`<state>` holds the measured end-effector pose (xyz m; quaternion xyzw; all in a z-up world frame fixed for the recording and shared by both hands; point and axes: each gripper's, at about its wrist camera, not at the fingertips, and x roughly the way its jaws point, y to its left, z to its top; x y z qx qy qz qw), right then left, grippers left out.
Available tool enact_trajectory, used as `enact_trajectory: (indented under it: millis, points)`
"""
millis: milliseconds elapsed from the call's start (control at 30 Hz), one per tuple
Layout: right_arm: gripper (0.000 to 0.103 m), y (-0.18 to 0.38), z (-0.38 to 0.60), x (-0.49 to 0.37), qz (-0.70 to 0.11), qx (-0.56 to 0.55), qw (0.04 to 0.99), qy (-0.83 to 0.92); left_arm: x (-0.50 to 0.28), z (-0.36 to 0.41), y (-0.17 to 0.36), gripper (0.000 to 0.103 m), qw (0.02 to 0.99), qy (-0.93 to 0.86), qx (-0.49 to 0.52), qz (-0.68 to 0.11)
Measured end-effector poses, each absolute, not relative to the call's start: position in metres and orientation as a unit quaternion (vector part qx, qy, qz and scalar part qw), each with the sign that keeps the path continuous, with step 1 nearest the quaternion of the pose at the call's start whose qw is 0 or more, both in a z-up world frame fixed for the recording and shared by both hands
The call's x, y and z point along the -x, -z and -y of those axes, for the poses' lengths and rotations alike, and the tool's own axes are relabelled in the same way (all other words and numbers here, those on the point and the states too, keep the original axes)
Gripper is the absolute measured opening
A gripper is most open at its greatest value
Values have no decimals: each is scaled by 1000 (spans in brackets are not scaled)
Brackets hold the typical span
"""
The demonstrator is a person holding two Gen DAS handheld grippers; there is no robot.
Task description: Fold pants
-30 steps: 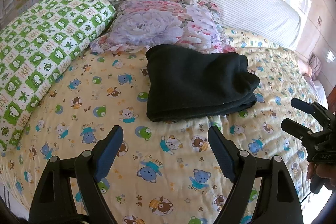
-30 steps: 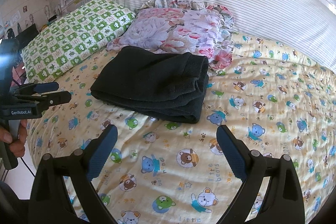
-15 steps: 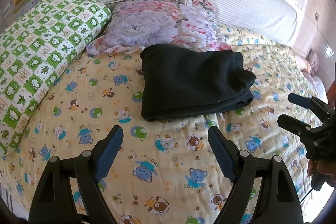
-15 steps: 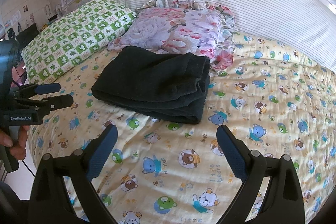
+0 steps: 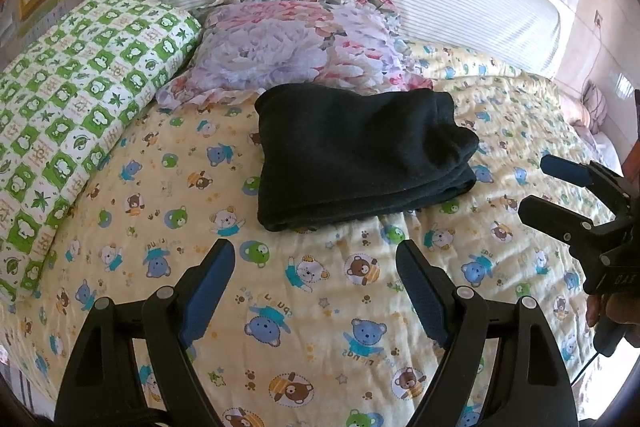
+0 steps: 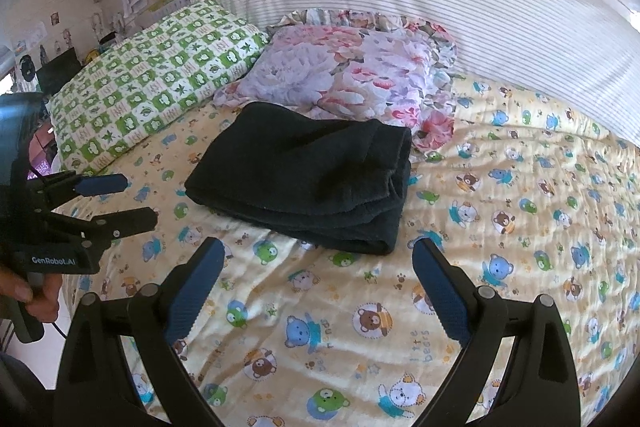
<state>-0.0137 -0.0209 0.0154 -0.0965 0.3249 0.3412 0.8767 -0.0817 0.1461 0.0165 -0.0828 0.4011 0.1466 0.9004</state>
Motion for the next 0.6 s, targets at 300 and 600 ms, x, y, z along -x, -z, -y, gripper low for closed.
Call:
enact_trajectory:
  millis: [300,600]
  points:
    - [95,-18,19,12,-324,95,876,-344,81,-147,-23,83,903,-148,82,-394]
    - [96,-23,18,11,-319,93,877,-347,81,-146,-27,83,906,-163,74,-383]
